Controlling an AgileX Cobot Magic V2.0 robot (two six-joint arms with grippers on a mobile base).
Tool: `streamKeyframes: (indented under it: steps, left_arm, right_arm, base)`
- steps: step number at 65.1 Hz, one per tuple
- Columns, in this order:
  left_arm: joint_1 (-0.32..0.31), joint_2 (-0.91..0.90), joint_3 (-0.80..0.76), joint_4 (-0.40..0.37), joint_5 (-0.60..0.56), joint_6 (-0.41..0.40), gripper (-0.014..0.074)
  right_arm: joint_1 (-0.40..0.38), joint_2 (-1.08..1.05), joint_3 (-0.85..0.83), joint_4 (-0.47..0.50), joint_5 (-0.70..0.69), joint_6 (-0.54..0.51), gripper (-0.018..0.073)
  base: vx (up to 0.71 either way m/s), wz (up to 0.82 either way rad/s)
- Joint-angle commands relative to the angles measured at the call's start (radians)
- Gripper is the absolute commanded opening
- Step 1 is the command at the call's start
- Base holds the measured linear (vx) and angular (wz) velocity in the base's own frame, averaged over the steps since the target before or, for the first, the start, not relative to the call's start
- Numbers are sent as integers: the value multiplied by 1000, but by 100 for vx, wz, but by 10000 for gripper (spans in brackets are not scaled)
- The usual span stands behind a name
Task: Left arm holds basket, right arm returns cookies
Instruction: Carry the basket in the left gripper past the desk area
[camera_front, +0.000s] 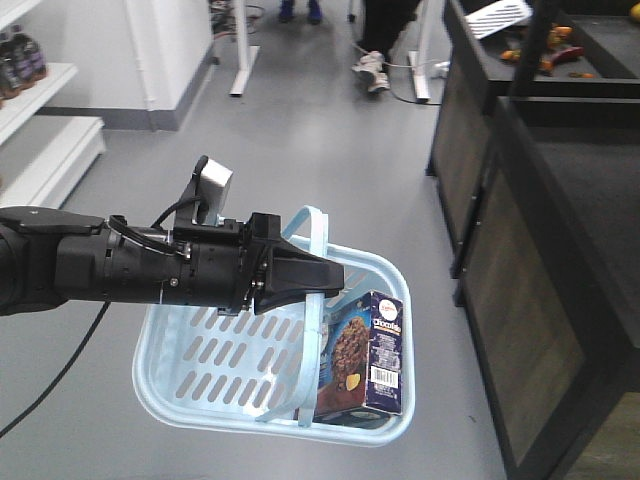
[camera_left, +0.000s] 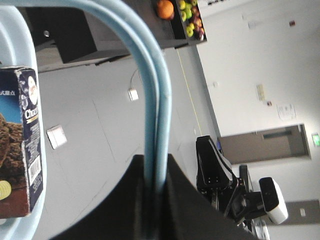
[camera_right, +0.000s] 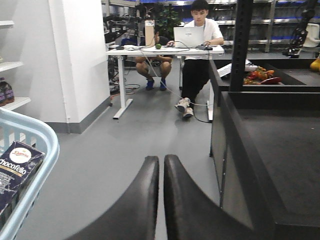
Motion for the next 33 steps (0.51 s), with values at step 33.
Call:
streamKeyframes:
  steps: [33]
  left_arm:
    - [-7, -50, -31, -130, 71, 11, -6]
  right_arm:
    - [-2, -13, 17, -3, -73, 1, -11]
  base:
    - [20, -17]
